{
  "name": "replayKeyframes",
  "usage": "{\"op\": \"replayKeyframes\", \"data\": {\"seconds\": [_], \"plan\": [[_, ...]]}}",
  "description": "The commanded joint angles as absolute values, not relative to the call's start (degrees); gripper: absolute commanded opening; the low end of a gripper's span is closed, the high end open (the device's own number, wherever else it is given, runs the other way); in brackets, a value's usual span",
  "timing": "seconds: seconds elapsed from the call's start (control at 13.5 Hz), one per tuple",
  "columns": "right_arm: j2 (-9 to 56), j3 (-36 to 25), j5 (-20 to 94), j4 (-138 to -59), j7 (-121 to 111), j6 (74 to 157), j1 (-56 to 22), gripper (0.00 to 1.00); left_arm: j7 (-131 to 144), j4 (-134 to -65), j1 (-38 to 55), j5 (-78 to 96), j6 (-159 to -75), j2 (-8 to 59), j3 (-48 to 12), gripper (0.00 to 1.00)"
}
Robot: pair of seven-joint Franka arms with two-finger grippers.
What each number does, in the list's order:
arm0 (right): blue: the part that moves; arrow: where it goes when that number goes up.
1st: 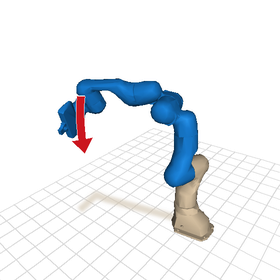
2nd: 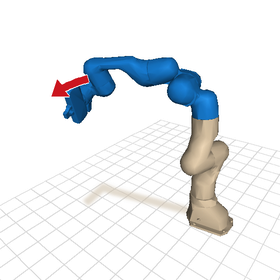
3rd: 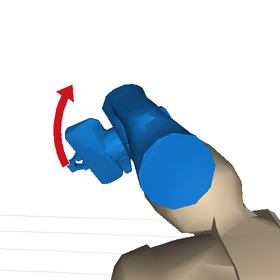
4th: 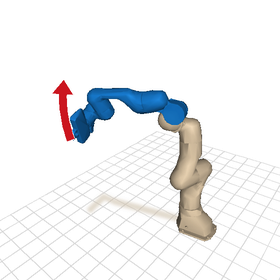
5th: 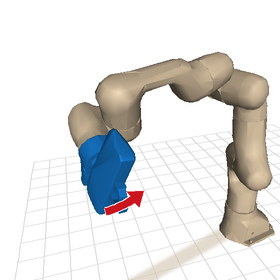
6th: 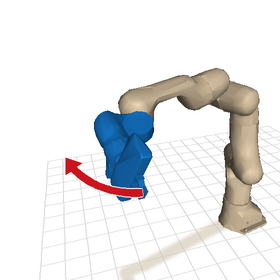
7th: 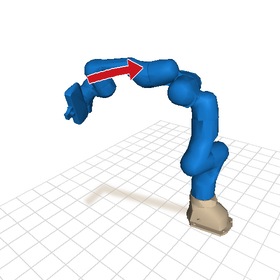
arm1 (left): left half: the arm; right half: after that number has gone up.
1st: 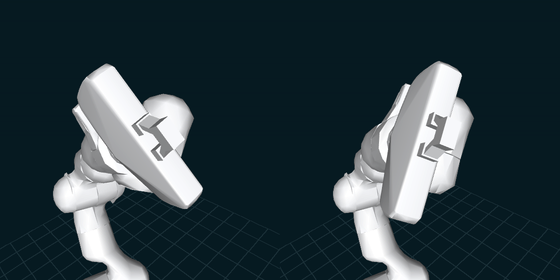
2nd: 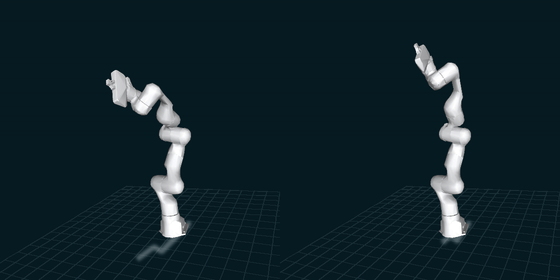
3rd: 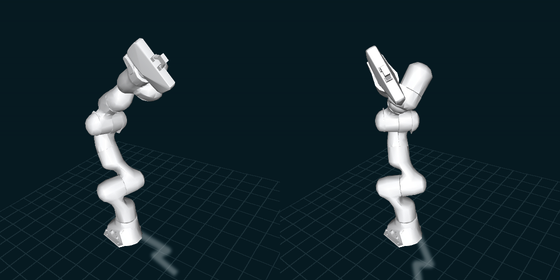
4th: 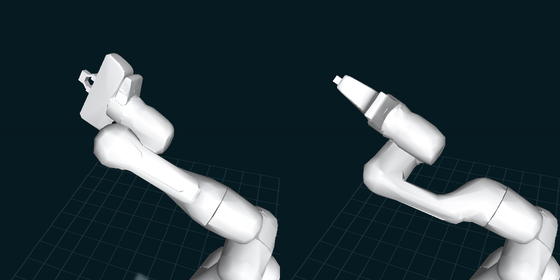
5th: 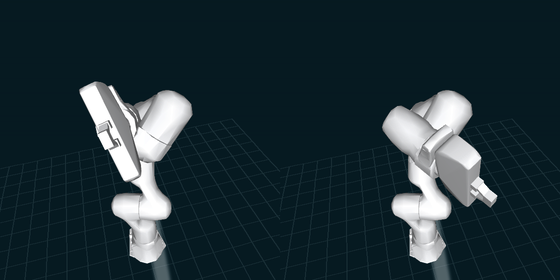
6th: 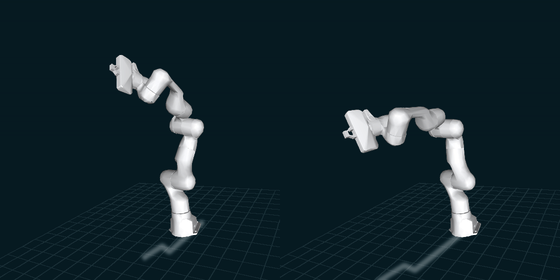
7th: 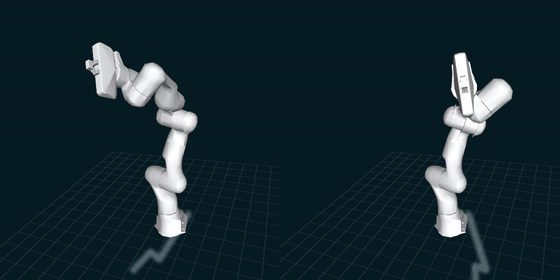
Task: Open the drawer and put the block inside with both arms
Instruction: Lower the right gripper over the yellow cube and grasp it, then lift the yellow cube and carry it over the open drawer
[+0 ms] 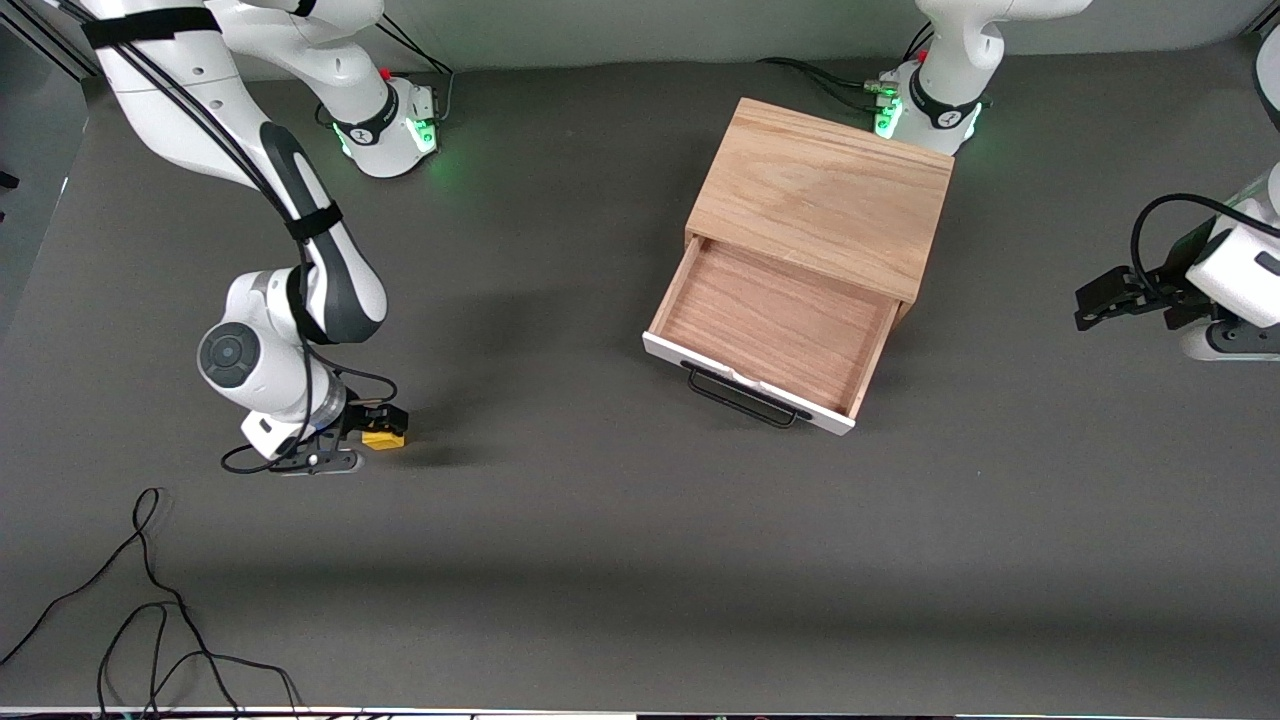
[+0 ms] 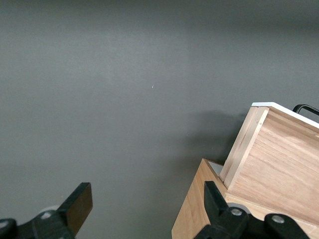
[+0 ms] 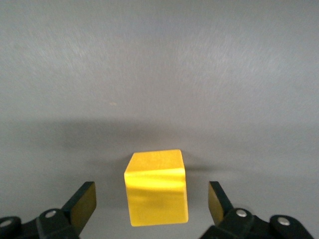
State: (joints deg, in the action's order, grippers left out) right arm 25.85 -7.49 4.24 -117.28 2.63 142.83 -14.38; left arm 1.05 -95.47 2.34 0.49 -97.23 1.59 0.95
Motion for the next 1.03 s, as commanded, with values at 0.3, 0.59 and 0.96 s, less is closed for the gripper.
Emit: {"op": "replayKeyframes", "data": {"seconds": [0.3, 0.59, 0.96], "plan": [[27.9, -7.6, 5.3, -120.0, 1.3, 149.1, -14.9, 0.60, 0.2, -94.4, 0.7, 0.1, -96.5, 1.8, -1.1, 1.00], [26.5, -7.3, 5.4, -116.8, 2.3, 144.6, -14.9, 0.25, 0.1, -93.9, 0.9, 0.1, -95.0, 1.5, -1.1, 1.00], [26.0, -5.5, 13.1, -94.4, 5.7, 116.3, -14.9, 0.25, -2.1, -92.7, 0.7, -0.1, -92.3, 1.5, -1.1, 1.00]]}}
